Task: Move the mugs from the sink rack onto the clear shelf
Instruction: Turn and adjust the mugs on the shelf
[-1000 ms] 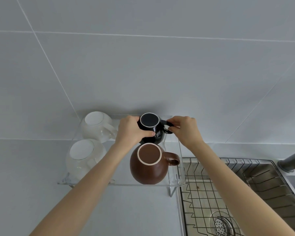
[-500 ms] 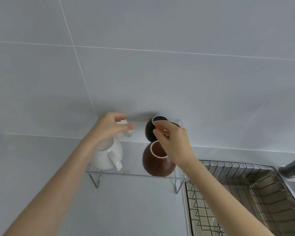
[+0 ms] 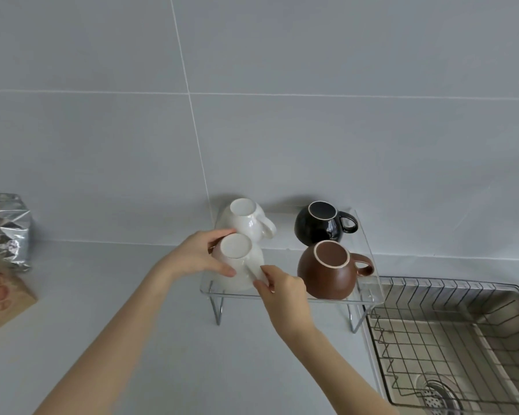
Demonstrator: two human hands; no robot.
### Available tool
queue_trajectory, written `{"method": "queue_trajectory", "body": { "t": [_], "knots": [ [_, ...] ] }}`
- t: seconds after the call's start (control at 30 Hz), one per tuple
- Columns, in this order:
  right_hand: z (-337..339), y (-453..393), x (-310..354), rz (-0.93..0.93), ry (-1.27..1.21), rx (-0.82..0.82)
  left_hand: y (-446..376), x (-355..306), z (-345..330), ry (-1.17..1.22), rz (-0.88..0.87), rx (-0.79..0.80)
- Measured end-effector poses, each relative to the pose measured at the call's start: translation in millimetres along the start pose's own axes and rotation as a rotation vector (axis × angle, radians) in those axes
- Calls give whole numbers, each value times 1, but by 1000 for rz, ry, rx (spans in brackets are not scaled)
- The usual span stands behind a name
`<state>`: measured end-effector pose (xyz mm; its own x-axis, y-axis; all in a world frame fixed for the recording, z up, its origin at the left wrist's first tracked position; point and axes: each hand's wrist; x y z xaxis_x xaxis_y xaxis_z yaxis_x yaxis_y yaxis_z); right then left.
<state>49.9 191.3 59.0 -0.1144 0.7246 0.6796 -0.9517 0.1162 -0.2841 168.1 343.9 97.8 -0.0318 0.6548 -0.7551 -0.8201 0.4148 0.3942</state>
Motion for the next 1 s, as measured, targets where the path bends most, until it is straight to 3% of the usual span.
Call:
{"method": "queue_trajectory", "body": {
  "t": [0.27, 0.43, 0.8, 0.9, 1.0],
  "knots": [
    [13, -18, -14, 34, -69, -42, 14, -4, -15, -86, -31, -325],
    [24, -36, -18, 66, -1, 33, 22, -9, -36, -254, 1, -568],
    [25, -35, -19, 81, 30, 19, 23, -4, -42, -235, 7, -578],
    [25, -36, -18, 99, 100, 96, 26, -3, -44, -316, 25, -582],
    [35, -46, -17, 115, 158, 254, 24, -8, -24, -357, 38, -433]
  ]
}}
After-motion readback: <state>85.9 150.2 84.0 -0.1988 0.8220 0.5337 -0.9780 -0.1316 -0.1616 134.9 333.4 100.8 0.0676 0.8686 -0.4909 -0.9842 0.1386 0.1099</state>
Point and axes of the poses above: each hand's wrist, its own y-axis away from the middle knuckle, its own z-axis out of the back of the hand, x = y × z, and after that the axes turned 12 degrees about z, right-handed
